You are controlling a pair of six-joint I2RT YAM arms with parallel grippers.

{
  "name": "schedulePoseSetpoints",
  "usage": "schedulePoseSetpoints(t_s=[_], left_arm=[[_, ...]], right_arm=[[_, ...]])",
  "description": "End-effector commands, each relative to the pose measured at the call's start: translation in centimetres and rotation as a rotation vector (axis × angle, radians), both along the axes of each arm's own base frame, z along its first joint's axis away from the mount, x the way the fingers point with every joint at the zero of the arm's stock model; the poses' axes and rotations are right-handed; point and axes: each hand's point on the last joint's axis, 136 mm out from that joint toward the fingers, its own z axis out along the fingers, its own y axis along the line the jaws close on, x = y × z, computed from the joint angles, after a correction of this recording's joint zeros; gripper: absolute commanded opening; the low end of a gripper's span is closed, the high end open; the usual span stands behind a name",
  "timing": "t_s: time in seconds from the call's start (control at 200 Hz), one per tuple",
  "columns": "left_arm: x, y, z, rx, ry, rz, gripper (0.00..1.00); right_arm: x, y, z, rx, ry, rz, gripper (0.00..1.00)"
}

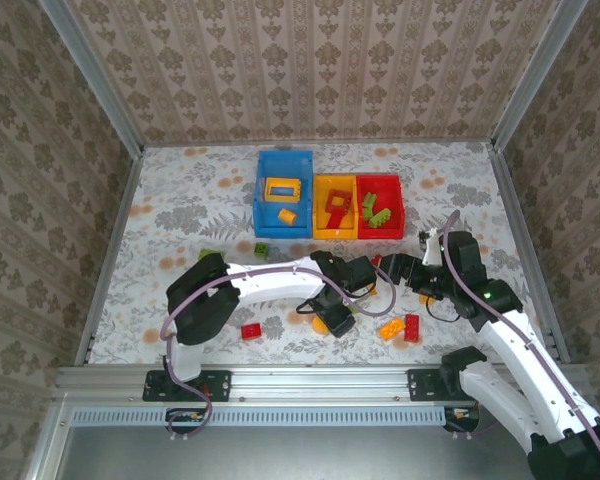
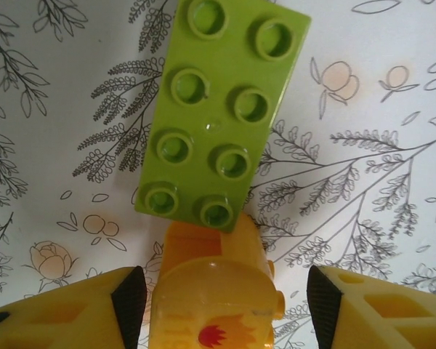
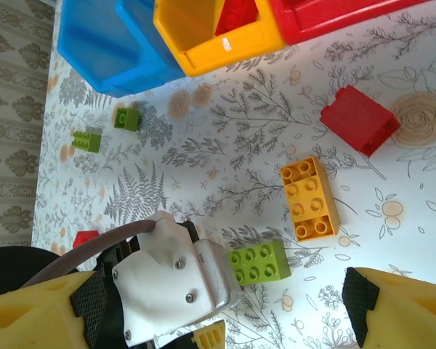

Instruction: Sort the legos into containers by color

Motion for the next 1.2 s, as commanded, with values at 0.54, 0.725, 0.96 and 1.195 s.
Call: schedulePoseSetpoints(t_s=[0.54,0.725,0.96,1.195], left_arm=[[-1.8,2.5,-0.9,0.069,0.039,-0.067,0.72],[-0.9,1.8,-1.8,0.079,0.007,-0.089,0.56],[-0.3,1.9,-2.2,0.088,-0.020,-0.081,0.26],[4.0,4.1,2.9,0.016,-0.131,0.098,0.23]], right_arm=[[-5.0,2.8,0.2,0.118,0.200,0.196,0.87],[-10.0,1.9,-1.2,0.115,0.357,0.211,0.83],[-10.5,2.1,-1.9,0.173,0.359,0.175,0.78],[-8.4,2.8,0.8,0.167,0.229,0.244,0.78]])
